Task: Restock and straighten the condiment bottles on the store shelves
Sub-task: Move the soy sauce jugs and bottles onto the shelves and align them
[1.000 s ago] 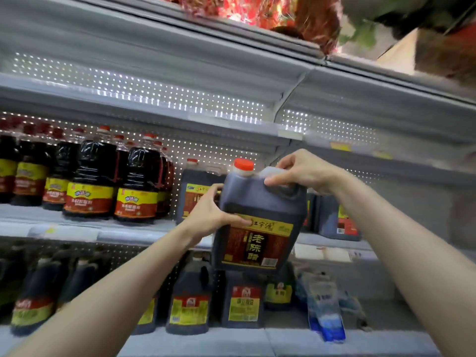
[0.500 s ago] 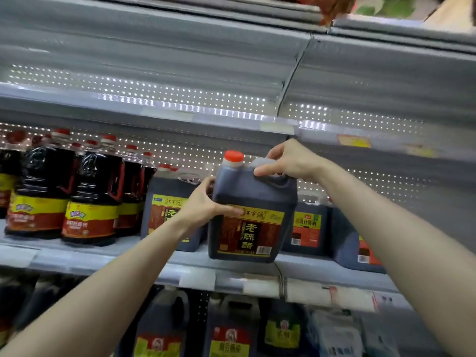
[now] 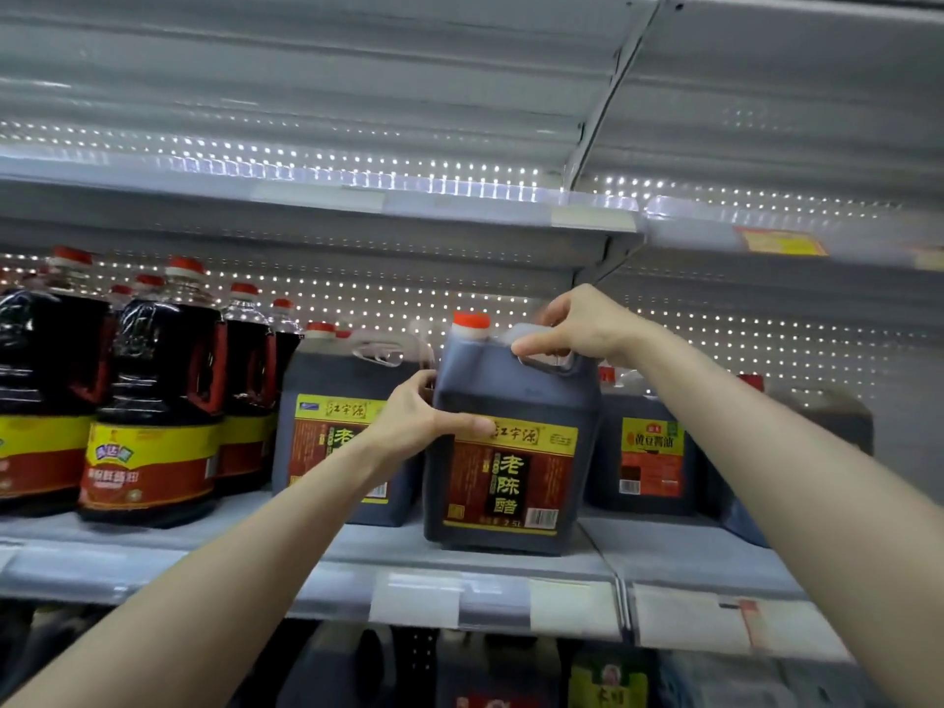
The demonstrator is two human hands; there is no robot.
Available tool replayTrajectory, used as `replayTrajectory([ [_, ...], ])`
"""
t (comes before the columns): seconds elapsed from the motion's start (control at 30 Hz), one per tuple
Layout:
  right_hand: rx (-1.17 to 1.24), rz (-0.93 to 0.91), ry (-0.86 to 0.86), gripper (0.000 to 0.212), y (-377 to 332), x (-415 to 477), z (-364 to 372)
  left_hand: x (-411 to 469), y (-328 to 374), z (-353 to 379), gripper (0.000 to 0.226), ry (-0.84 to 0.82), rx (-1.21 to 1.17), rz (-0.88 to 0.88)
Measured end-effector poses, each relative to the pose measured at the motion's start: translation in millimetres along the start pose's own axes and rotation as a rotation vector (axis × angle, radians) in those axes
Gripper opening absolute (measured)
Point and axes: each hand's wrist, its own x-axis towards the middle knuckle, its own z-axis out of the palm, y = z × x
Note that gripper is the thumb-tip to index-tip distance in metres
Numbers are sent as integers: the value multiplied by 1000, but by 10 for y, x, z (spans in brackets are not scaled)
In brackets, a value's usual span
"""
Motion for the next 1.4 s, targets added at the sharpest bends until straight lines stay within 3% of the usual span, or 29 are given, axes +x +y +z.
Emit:
replayTrajectory([
  [0.27,58,49,31,30,70,114,161,107,-196,-4,113,-11,-50,-46],
  [0.4,102,64,72,27,162,184,247,136,-274,33,94,0,-81,-53],
  [0.57,273,101,169,43,341,232,427,142,-367,108,47,6,-120,-48],
  [0.67,355,71,208,34,408,183,505,134,-399,147,36,3,-122,-13],
  [0.73,401,57,228,40,438,81,577,115,-415,178,36,5,-120,8],
  [0.9,459,98,257,79,607,-232,777,11,-545,241,44,-6,-134,-1],
  [1.03,526,150,212,92,671,-485,903,-118,-594,270,53,2,-89,-19],
  [1.4,649,249,115,65,850,-830,1153,-236,-564,267,80,29,9,-11],
])
